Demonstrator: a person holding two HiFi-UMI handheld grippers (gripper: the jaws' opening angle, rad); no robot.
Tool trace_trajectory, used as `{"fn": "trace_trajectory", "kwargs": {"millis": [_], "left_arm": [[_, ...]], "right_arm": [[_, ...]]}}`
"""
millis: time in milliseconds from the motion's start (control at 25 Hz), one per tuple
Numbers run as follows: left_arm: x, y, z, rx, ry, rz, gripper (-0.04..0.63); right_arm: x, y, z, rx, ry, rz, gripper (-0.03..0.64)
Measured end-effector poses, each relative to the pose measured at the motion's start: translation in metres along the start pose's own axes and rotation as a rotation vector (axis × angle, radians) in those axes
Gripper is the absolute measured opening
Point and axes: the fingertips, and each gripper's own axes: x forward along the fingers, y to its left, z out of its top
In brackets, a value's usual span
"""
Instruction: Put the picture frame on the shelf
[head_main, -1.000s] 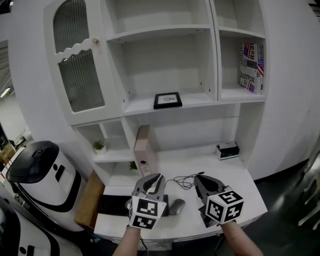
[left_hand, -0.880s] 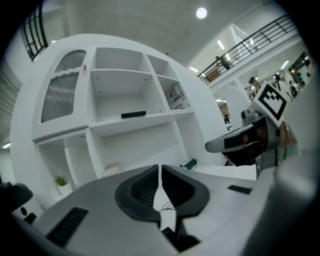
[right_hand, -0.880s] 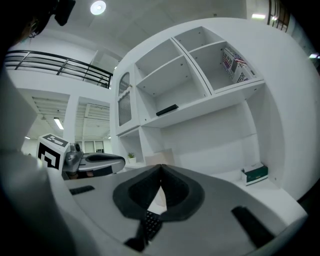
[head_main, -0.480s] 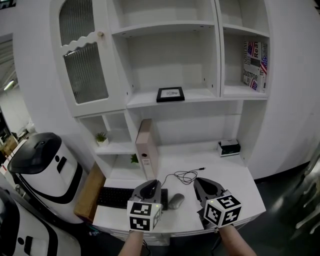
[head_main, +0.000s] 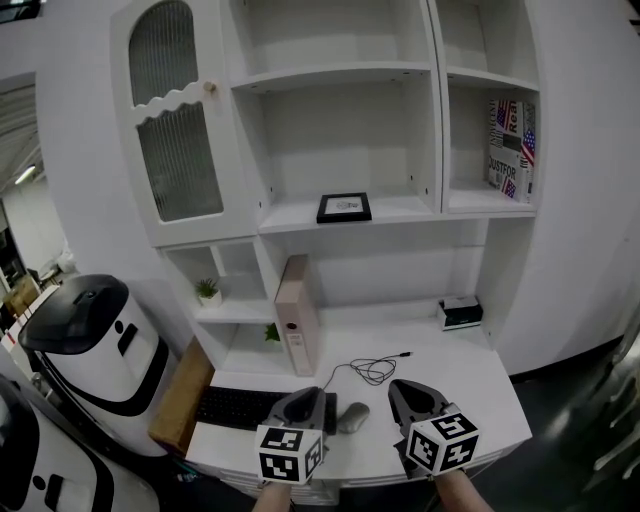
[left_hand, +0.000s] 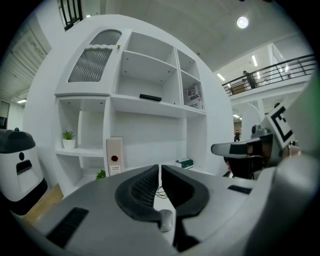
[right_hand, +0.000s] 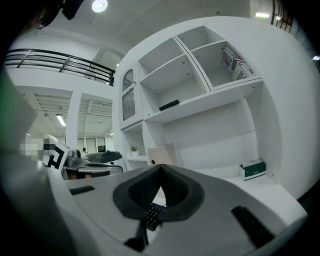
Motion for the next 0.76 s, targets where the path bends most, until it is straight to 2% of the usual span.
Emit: {"fn": "trace_trajectory", "kwargs": {"millis": [760], "left_arm": [[0.006,-0.003,-0.011,-0.054,0.008,-0.031,0.025]], "right_arm": [[0.007,-0.002,-0.015,0.005,0.041,-0.018,0.0]]}}
